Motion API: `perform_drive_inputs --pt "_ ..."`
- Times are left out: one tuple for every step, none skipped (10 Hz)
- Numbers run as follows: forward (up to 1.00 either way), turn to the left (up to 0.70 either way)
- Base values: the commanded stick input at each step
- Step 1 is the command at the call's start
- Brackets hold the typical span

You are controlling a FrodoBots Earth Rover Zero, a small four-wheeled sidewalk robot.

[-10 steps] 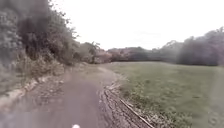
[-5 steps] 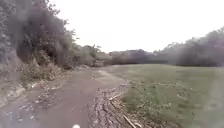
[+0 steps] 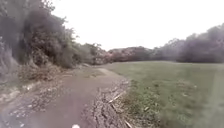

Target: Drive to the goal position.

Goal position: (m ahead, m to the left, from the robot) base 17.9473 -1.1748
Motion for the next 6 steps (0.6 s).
perform_drive_inputs --pt "0.54 0.00" --pt "0.11 0.00" --pt "0.00 0.00" --pt "0.00 0.00" --pt "0.00 0.00" --pt "-0.36 0.00"
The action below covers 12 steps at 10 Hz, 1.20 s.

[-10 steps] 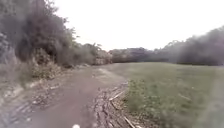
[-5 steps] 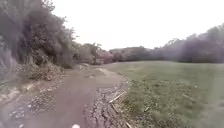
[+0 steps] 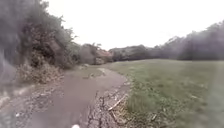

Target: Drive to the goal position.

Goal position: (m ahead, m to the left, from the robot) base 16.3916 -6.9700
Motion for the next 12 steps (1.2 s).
perform_drive_inputs --pt "-0.77 0.00" --pt "-1.00 0.00" --pt "-1.00 0.00" --pt "-1.00 0.00" --pt "-1.00 0.00" --pt "-1.00 0.00" --pt "-1.00 0.00" --pt "-1.00 0.00" --pt "-1.00 0.00" --pt "-1.00 0.00" --pt "-1.00 0.00" --pt "-1.00 0.00"
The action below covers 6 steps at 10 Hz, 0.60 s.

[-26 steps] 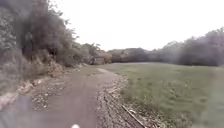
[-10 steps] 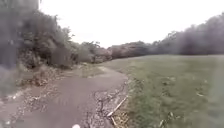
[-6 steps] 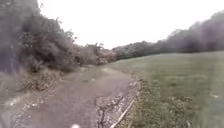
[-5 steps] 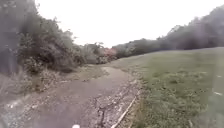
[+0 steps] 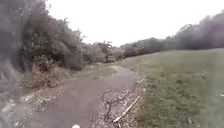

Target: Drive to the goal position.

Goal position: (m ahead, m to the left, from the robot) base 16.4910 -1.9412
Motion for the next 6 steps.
perform_drive_inputs --pt "-1.00 0.00" --pt "-1.00 0.00" --pt "-1.00 0.00" --pt "-0.67 0.00" --pt "-0.24 0.00" --pt "0.00 0.00"
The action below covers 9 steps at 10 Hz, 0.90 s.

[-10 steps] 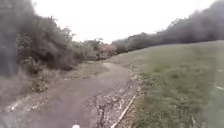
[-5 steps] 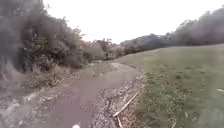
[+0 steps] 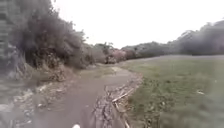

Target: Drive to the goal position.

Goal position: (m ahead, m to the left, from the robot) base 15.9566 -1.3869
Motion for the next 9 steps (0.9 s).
perform_drive_inputs --pt "0.00 0.00" --pt "0.00 0.01" --pt "0.00 0.15" --pt "0.00 0.30" --pt "0.00 1.00" --pt "0.00 1.00" --pt "0.00 1.00" --pt "0.00 1.00" --pt "0.00 1.00"
